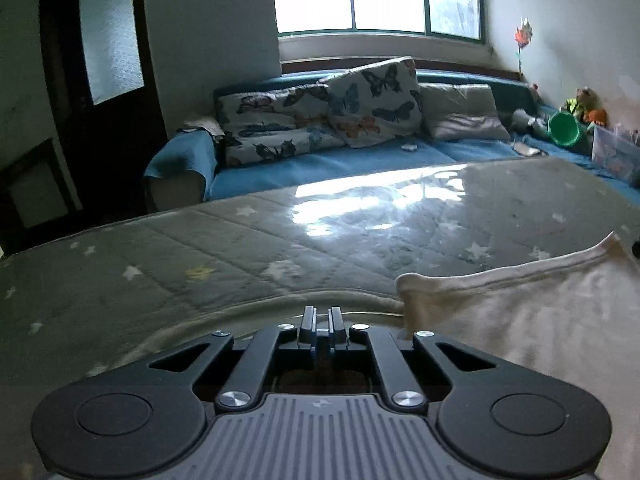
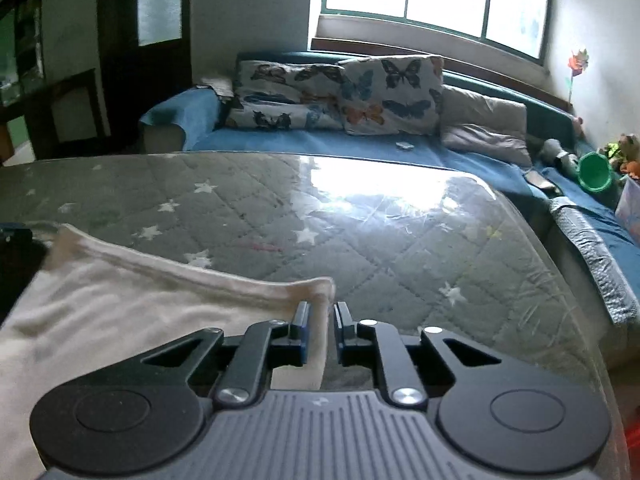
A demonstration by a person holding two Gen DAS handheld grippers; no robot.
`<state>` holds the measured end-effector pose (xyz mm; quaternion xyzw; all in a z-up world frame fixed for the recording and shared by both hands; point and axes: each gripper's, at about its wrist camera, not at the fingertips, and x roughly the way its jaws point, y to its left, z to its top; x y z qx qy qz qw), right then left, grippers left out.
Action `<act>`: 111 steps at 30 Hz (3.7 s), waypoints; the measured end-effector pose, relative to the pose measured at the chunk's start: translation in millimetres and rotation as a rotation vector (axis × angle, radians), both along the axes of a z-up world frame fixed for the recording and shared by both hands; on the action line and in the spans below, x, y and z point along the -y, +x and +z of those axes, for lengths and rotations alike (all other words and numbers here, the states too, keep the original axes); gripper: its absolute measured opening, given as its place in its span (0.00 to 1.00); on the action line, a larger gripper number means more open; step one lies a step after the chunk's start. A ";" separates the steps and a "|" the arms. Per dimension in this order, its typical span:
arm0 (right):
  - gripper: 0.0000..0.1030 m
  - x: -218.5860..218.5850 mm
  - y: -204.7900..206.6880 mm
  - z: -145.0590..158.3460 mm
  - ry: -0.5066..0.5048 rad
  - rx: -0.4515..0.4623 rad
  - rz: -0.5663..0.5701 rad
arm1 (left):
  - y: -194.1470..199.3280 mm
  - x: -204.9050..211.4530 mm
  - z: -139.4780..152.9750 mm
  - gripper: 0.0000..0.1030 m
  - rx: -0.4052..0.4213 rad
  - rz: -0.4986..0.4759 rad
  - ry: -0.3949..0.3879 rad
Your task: Fold clothes
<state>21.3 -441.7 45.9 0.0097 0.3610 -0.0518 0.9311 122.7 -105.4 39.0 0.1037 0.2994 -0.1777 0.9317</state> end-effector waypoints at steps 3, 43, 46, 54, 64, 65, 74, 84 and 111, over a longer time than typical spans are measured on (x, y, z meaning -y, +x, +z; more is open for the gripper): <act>0.22 -9.5 -20.7 3.8 0.029 -0.008 0.057 | -18.1 -21.1 12.4 0.25 0.028 0.022 -0.007; 0.55 -104.1 -164.8 -15.2 0.039 0.024 0.306 | -158.8 -170.3 -13.9 0.16 -0.040 0.331 -0.154; 0.55 -104.6 -164.3 -16.1 0.041 0.021 0.305 | -161.2 -168.9 -13.1 0.06 -0.015 0.336 -0.159; 0.56 -108.0 -163.4 -13.9 0.031 0.019 0.312 | -139.9 -186.9 12.5 0.05 0.118 0.416 -0.128; 0.56 -130.8 -150.9 -4.5 0.062 0.034 0.431 | -127.5 -191.5 -12.6 0.05 0.070 0.411 -0.102; 0.56 -136.5 -147.2 -3.4 0.078 0.034 0.460 | -126.9 -193.4 -13.3 0.05 0.063 0.415 -0.111; 0.52 -186.9 -137.6 -17.9 0.036 -0.013 0.633 | -123.3 -192.9 -0.7 0.05 0.086 0.402 -0.137; 0.50 -207.5 -138.3 -16.6 0.024 -0.023 0.722 | -124.1 -192.1 11.5 0.05 0.100 0.379 -0.188; 0.50 -75.3 -160.7 -8.2 0.337 0.013 0.283 | -185.4 34.5 79.6 0.30 0.036 -0.389 -0.383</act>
